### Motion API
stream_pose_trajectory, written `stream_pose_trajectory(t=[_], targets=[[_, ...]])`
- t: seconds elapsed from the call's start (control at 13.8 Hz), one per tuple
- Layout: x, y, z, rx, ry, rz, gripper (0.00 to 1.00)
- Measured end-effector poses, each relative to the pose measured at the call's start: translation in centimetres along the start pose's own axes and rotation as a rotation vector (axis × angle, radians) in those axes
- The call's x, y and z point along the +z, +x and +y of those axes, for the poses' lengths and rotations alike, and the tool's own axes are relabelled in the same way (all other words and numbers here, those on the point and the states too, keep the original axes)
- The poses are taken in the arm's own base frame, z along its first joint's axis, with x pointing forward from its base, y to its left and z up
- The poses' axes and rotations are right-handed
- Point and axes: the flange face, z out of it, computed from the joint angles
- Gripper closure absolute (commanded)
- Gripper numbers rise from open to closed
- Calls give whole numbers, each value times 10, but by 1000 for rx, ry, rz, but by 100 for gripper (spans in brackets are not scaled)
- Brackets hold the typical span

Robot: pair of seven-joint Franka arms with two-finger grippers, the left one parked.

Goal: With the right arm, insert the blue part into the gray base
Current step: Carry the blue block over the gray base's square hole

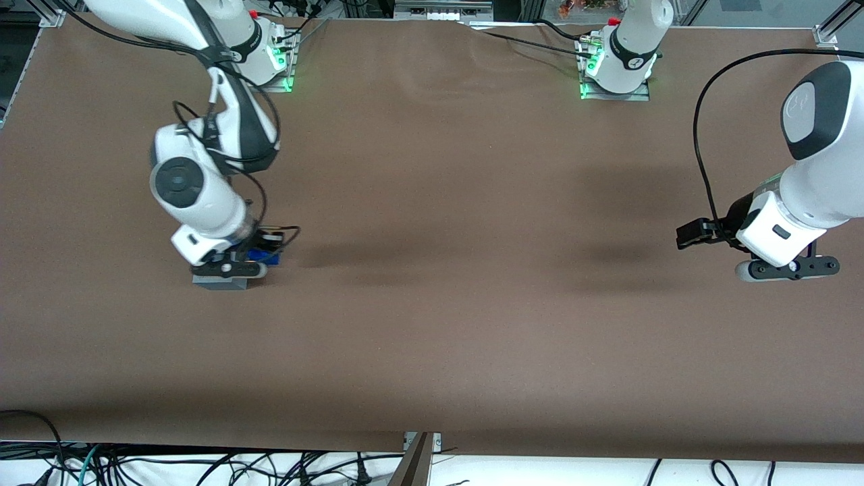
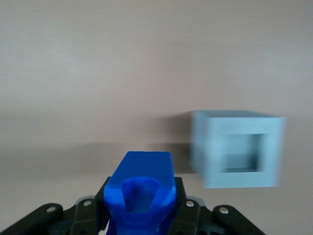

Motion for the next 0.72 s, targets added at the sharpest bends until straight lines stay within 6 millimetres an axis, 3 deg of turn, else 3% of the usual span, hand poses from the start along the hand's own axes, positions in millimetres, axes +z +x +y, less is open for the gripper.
stream_pose_trajectory(t=[0.14, 0.36, 0.51, 0.72], targets=[[-3, 4, 42, -29, -5, -5, 70], [-1, 6, 88, -55, 49, -11, 70], [1, 5, 106, -59, 61, -12, 70], [5, 3, 109, -70, 61, -17, 70]])
